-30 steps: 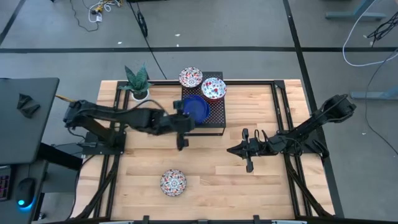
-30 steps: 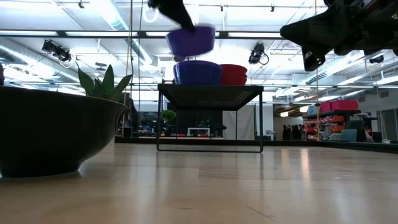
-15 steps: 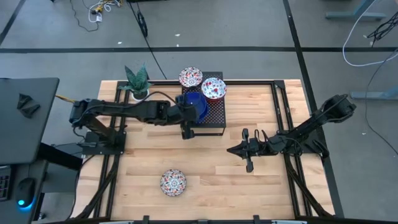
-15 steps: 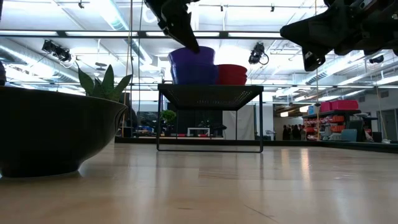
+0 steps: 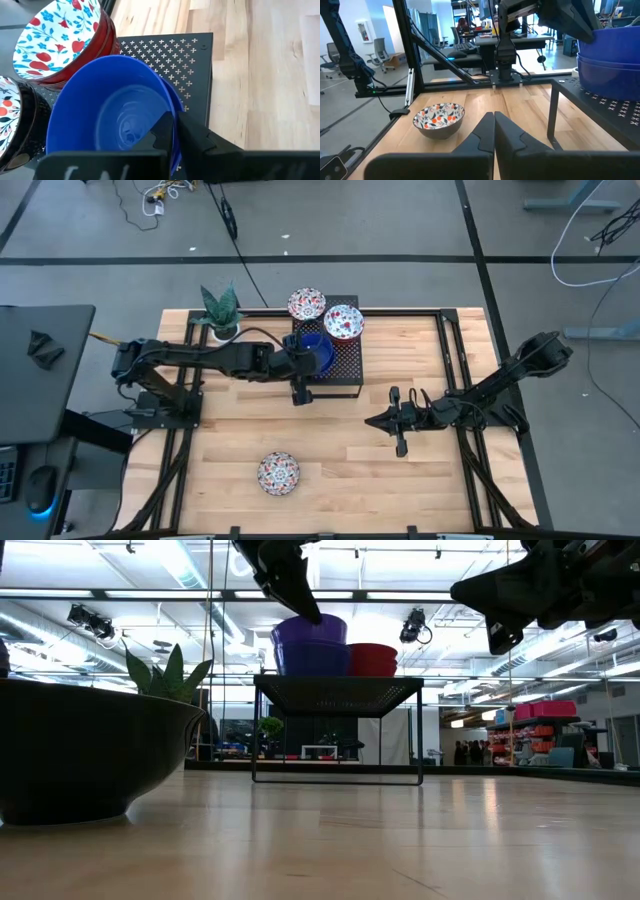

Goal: Pick & Place Mini bowls
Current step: Stack the blue bowl on top of the blue bowls on the shelf, then stack the orange patterned bowl on top of the other orange patterned bowls on the shelf

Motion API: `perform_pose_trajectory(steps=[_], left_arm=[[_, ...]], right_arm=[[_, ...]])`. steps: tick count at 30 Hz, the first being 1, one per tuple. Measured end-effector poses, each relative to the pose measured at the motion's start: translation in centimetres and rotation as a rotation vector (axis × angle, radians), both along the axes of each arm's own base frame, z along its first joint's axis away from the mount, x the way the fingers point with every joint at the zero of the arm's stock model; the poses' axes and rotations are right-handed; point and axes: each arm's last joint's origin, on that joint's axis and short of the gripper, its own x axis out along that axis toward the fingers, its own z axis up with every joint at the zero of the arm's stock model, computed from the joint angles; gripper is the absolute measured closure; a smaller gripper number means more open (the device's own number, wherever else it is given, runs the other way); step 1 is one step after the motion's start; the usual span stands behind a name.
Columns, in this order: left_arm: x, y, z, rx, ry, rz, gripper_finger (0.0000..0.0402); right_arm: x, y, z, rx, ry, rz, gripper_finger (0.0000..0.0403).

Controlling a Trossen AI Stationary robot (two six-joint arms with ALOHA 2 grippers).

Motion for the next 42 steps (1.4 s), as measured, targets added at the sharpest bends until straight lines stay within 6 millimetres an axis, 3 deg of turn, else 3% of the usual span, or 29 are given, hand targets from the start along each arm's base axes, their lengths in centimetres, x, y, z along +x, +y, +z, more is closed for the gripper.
perform_pose_trajectory(steps=[5,15,23,29,34,38,42], left_arm=[[0.0,0.0,0.0,-0.036,-0.008,-0.004,0.0354],[0.0,-0.1,0.7,-0.038,-0.026,-0.003,0.0250],[-1.7,-1.8,1.9,-0.037,0.100,0.031,0.0269],[-4.4,-6.7,1.8,-0.098,0.225,0.044,0.0300],[-6.1,-12.9,1.4,-0.194,0.150,-0.017,0.0316],[-7.6,-17.8,-0.2,-0.276,0.073,-0.114,0.0321],[-9.3,-21.6,-3.2,-0.360,0.039,-0.270,0.0314]], right_arm=[[0.0,0.0,0.0,0.000,0.000,0.000,0.0398],[0.0,0.0,0.0,0.000,0.000,0.000,0.0398],[0.0,0.0,0.0,0.003,0.004,0.001,0.0398],[0.0,0.0,-0.1,0.002,0.009,0.003,0.0398],[0.0,0.0,0.0,0.004,0.005,0.003,0.0398],[0.0,0.0,0.0,0.000,0.003,0.003,0.0398],[0.0,0.0,0.0,0.000,0.002,0.002,0.0398]])
